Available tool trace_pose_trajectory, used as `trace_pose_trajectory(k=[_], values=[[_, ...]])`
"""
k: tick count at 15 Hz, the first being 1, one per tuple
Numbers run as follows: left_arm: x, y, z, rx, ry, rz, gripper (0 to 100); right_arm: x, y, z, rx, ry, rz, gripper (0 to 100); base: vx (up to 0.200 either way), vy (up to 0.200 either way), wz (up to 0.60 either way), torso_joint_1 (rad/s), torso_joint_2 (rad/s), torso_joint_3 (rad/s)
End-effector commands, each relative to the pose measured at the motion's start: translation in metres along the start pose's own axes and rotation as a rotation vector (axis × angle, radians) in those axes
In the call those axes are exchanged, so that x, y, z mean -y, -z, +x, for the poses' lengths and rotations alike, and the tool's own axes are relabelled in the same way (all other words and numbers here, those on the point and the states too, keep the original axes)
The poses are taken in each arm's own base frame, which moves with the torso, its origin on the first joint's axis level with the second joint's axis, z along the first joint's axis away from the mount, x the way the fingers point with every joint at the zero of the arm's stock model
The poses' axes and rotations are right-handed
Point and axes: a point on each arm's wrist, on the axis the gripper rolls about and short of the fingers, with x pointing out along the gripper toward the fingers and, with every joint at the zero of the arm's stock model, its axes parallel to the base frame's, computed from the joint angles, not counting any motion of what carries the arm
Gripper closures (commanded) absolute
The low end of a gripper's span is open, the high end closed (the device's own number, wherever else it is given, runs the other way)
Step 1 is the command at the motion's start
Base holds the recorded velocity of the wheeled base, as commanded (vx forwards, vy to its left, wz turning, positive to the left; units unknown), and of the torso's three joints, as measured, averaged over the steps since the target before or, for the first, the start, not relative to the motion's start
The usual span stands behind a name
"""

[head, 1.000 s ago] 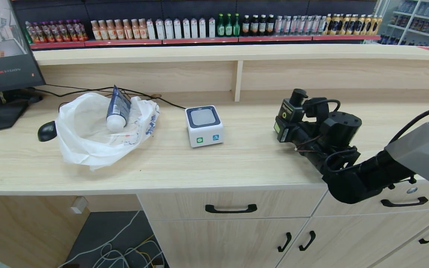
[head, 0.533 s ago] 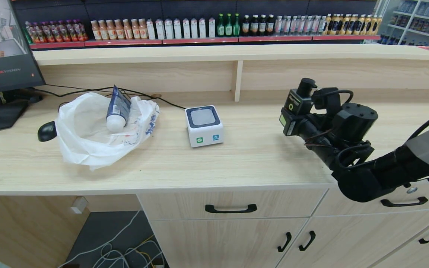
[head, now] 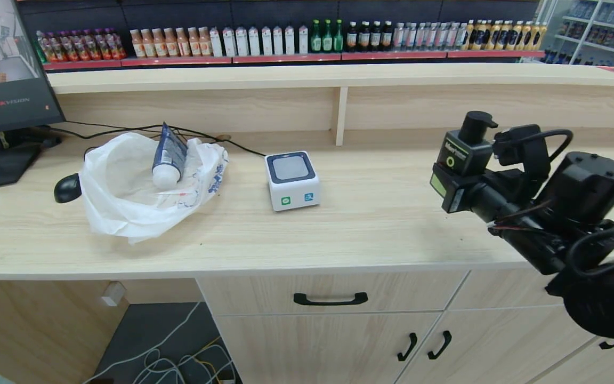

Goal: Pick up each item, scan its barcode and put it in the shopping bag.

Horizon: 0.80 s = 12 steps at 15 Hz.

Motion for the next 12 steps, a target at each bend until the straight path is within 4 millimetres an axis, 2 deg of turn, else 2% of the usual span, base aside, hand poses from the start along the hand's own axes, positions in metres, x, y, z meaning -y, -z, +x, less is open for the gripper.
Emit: trace_pose_trajectory(k=[1, 5, 10, 12], values=[[0.0, 0.0, 0.0, 0.0, -0.001, 0.0, 0, 0.007, -0.016, -0.039, 0.019, 0.004, -0.034, 100, 0.0, 0.0, 0.0, 0.0, 0.0, 0.0], [0.0, 0.0, 0.0, 0.0, -0.001, 0.0, 0, 0.013, -0.005, -0.094, -0.039, -0.006, -0.076, 100, 0.0, 0.0, 0.0, 0.0, 0.0, 0.0], [0.0, 0.0, 0.0, 0.0, -0.001, 0.0, 0, 0.005, -0.003, -0.112, 0.009, -0.05, -0.092, 100, 0.0, 0.0, 0.0, 0.0, 0.0, 0.0], [0.0, 0.0, 0.0, 0.0, -0.001, 0.0, 0, -0.004, -0.011, -0.117, 0.09, -0.086, -0.129, 100, 0.0, 0.0, 0.0, 0.0, 0.0, 0.0]])
